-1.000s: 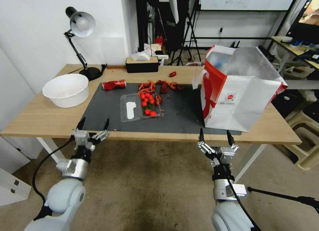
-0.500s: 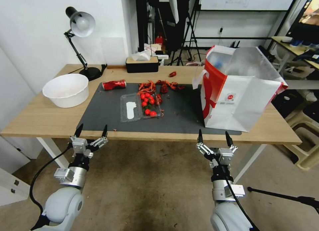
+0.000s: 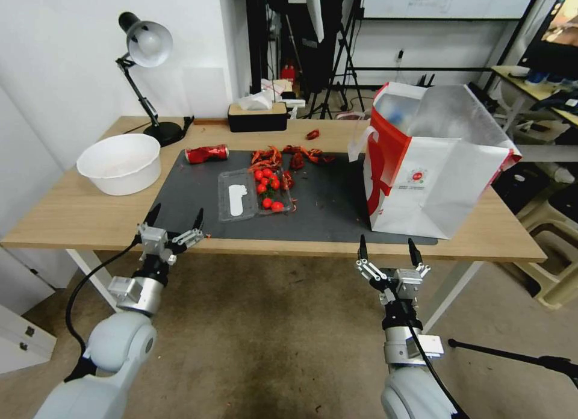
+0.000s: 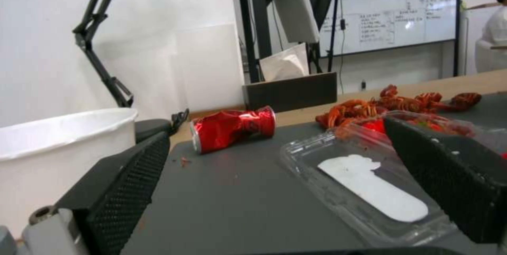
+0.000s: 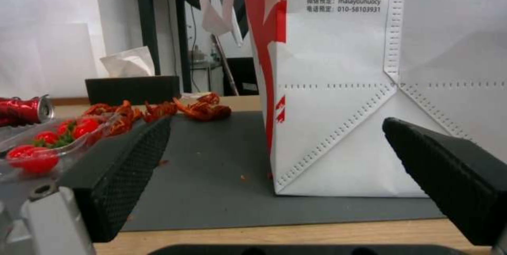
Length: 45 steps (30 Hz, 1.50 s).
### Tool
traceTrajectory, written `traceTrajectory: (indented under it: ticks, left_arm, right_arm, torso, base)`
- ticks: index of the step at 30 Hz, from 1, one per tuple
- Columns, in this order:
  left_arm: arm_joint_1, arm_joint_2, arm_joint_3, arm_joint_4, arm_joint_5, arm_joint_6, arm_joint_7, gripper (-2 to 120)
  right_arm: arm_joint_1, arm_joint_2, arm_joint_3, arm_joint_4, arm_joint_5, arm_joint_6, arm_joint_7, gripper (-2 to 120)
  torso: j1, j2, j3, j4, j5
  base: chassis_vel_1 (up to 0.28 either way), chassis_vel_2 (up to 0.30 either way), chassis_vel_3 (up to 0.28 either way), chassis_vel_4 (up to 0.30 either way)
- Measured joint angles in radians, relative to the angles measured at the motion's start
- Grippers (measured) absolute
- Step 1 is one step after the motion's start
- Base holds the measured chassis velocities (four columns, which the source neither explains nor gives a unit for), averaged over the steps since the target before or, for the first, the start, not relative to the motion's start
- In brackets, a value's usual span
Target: Pick up the trash from the table and place it into the takeout bag.
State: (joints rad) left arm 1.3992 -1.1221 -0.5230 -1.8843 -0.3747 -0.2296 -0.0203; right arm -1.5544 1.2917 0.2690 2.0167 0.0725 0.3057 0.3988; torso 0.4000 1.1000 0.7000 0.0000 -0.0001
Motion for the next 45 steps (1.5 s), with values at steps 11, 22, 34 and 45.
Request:
traceTrajectory:
  ticks: [11, 22, 34, 45]
  left_arm:
    - [-0.103, 0.08, 0.052, 0.038, -0.037, 0.056, 0.005, 100]
    - [-0.398, 0.256, 0.184, 0.206, -0.16, 0.115, 0.062, 100]
    - [-0.913, 0.382, 0.584, 0.547, -0.279, 0.146, 0.276, 100]
    - [-1.246, 0.32, 0.827, 0.853, -0.216, 0.149, 0.53, 100]
  right_arm:
    - [0.0, -0.003, 0.002, -0.001, -0.001, 0.0, 0.0, 100]
    - [0.007, -0.004, 0.001, -0.003, -0.002, -0.003, 0.0, 100]
    - [0.02, 0.005, -0.008, -0.013, -0.004, -0.009, -0.001, 100]
    - [0.022, 0.009, 0.004, -0.016, -0.003, -0.011, 0.001, 100]
  torso:
    - [0.0, 0.0, 0.0, 0.0001, 0.0001]
    - [0.0, 0.0, 0.0, -0.0002, -0.0001]
    - [0.0, 0.0, 0.0, -0.0001, -0.0002]
    - [0.0, 0.0, 0.0, 0.0, 0.0001]
  base:
    - [0.0, 0.0, 0.0, 0.0]
    - [0.0, 0.0, 0.0, 0.0]
    - [0.0, 0.0, 0.0, 0.0]
    - [0.0, 0.0, 0.0, 0.0]
